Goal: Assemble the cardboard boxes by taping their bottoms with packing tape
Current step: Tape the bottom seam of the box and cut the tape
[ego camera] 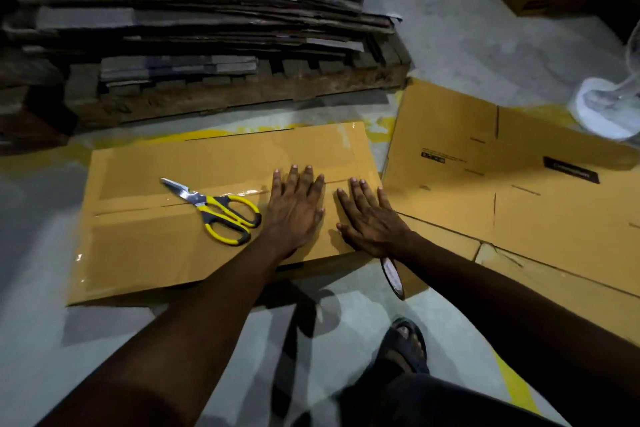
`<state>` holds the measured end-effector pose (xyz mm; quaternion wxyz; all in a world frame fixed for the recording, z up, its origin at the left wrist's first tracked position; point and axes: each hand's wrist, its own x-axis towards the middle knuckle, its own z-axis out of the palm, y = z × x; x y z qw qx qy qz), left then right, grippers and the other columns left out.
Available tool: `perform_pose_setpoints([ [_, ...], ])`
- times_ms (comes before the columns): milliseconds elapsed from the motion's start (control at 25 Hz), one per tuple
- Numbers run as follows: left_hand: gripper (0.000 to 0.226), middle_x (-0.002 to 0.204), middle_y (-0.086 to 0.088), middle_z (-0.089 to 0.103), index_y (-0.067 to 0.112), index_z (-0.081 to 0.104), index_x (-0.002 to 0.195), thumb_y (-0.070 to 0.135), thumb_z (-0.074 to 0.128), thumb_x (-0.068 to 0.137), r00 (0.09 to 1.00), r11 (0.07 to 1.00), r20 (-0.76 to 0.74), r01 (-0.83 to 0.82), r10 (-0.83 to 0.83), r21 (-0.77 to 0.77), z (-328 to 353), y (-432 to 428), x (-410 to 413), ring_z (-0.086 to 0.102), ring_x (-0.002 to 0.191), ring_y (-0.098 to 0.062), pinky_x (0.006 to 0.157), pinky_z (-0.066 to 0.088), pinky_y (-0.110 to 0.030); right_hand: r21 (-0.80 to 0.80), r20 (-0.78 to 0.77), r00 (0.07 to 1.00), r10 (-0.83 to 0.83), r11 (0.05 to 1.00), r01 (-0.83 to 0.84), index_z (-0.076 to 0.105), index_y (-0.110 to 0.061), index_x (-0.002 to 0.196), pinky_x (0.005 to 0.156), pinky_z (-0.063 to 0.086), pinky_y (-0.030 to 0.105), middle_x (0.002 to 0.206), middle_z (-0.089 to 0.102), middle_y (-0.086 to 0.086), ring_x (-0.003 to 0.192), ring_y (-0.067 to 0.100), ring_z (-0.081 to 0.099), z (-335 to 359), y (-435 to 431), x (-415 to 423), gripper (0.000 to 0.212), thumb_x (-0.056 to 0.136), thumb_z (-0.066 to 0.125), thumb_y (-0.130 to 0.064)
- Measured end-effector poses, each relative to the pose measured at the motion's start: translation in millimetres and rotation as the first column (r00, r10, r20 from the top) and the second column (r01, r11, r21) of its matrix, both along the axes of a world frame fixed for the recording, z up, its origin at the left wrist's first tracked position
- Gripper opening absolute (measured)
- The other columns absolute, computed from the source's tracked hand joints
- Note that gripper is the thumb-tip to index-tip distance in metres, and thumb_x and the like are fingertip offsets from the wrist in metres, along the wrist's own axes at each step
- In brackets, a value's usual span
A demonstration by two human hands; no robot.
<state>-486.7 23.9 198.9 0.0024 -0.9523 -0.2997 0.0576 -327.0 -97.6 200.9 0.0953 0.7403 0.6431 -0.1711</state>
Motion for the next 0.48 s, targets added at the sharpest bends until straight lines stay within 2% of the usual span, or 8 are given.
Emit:
perform_pose_setpoints([
  [80,0.065,0.161,-0.014,0.008,0.017,0.009,0.154,0.043,0.031,0.098,0.998,0.998,0.026,-0.064,0.063,0.018,6.2,22.2,-19.2,0.006,0.147,-0.037,0.114,-0.004,-0.058,0.022,-0.059,0.997,-0.05,0.998,0.051,-0.012,-0.019,0.156,0.119,-0.006,0.049,0.161,-0.016,0.021,0.15,0.036,-0.013,-2.6,19.7,0.7,0.078,0.093,-0.001,-0.063],
  [160,0.064,0.161,-0.013,0.009,0.017,0.011,0.154,0.043,0.028,0.098,0.985,0.986,0.04,-0.167,0.166,0.022,3.7,52.1,-41.3,0.007,0.147,-0.037,0.115,-0.003,-0.057,0.056,-0.096,0.992,-0.079,0.995,0.085,-0.014,-0.021,0.156,0.118,-0.011,0.043,0.161,-0.018,0.021,0.149,0.036,-0.016,-6.7,41.0,3.1,0.073,0.096,0.011,-0.057],
  [320,0.067,0.16,-0.013,0.013,0.013,0.016,0.153,0.047,0.02,0.095,0.981,0.981,0.014,-0.195,0.194,0.022,-7.0,84.9,-43.8,0.013,0.146,-0.037,0.115,0.006,-0.058,0.098,-0.089,0.986,-0.143,0.984,0.152,-0.016,-0.021,0.155,0.119,-0.012,0.041,0.16,-0.021,0.02,0.149,0.032,-0.019,-15.9,85.9,15.7,0.069,0.102,0.016,-0.051],
  [480,0.071,0.161,-0.012,-0.006,0.016,0.001,0.154,0.053,0.023,0.098,0.977,0.974,0.023,-0.212,0.214,-0.086,-27.7,84.7,-15.3,-0.003,0.147,-0.037,0.117,0.002,-0.054,0.158,-0.061,0.977,-0.205,0.964,0.213,-0.016,-0.02,0.155,0.121,-0.009,0.044,0.161,-0.02,0.019,0.149,0.032,-0.019,-28.5,127.1,32.7,0.069,0.103,0.018,-0.051],
])
